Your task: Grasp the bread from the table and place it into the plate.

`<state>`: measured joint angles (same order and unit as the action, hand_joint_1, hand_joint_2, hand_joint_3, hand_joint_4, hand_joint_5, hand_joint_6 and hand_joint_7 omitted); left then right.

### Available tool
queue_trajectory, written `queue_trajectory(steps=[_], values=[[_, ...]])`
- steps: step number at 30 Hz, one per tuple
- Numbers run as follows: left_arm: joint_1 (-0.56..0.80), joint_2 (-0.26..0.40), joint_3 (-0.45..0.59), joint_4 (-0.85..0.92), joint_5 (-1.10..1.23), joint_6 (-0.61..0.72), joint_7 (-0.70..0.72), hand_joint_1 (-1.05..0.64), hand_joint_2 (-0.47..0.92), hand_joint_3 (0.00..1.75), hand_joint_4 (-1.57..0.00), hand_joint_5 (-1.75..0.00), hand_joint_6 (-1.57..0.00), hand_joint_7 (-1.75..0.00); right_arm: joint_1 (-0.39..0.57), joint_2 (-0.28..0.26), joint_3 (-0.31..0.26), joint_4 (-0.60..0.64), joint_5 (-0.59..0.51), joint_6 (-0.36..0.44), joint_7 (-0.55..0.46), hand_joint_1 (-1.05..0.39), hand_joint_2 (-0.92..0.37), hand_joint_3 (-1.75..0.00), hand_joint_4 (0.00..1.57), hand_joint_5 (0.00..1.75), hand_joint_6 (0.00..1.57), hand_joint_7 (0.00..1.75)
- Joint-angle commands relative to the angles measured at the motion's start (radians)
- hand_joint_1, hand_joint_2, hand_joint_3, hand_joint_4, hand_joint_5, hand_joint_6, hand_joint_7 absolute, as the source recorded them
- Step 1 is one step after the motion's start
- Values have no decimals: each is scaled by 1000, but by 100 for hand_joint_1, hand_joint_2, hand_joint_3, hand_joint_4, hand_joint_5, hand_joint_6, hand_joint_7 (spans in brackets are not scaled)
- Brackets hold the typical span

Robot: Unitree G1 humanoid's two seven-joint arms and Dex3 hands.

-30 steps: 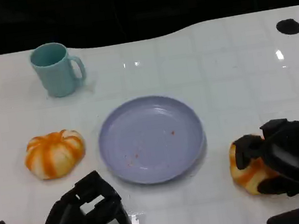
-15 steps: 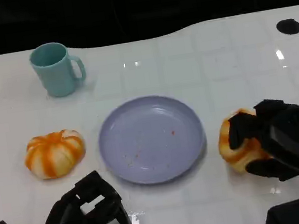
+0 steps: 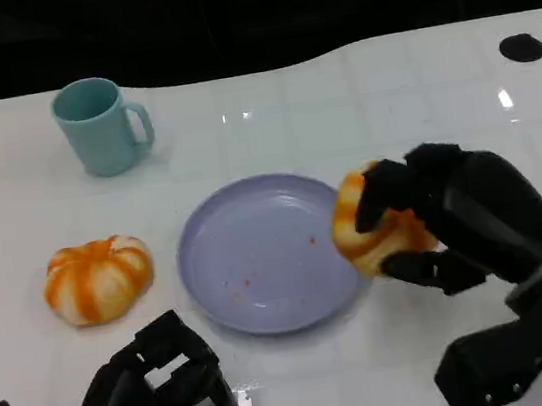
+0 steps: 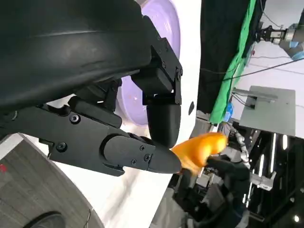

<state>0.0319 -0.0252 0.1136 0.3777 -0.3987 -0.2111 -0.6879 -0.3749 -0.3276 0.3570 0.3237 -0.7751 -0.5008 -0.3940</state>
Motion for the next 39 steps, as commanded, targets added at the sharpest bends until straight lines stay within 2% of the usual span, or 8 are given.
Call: queue_trajectory(steps=[1, 9, 13, 24, 26, 30, 32, 39], values=[[4, 15, 4, 1, -10, 9, -7, -62, 92, 9, -70, -175, -67, -139, -54, 37, 10, 23, 10, -9, -3, -27, -39, -137, 100, 175, 69, 175], [1, 15, 5, 4, -13, 7, -13, -61, 92, 9, -68, -175, -67, -138, -144, 122, 58, 99, 11, -7, 28, -19, -27, -144, 102, 175, 74, 175], [5, 17, 2, -2, -6, -1, -9, -62, 92, 10, -68, -175, -67, -138, -188, 157, 80, 166, 12, -3, 47, -13, -32, -117, 102, 175, 84, 148], [15, 16, -4, -20, -8, 14, -2, -62, 92, 9, -69, -175, -67, -139, -300, 233, 119, 424, 12, 5, 23, -7, -27, -139, 98, 175, 81, 163], [19, 16, -5, -26, -7, 18, 2, -62, 92, 9, -69, -175, -67, -139, -313, 240, 124, 461, 14, 27, 39, -9, -35, -131, 93, 175, 85, 139], [24, 14, -7, -34, -7, 21, 2, -62, 92, 9, -68, -175, -67, -139, -343, 237, 147, 520, 15, 47, 100, -18, -47, -92, 79, 131, 89, 47], [23, 13, -7, -32, -10, 17, -3, -62, 92, 9, -68, -175, -67, -139, -357, 217, 168, 512, 10, 70, 196, -33, -75, -51, 49, 71, 67, 16], [21, 10, -7, -29, -9, 11, -3, -62, 92, 10, -68, -175, -67, -139, -355, 188, 198, 480, 2, 82, 258, -68, -92, -31, 10, 26, 30, 0]])
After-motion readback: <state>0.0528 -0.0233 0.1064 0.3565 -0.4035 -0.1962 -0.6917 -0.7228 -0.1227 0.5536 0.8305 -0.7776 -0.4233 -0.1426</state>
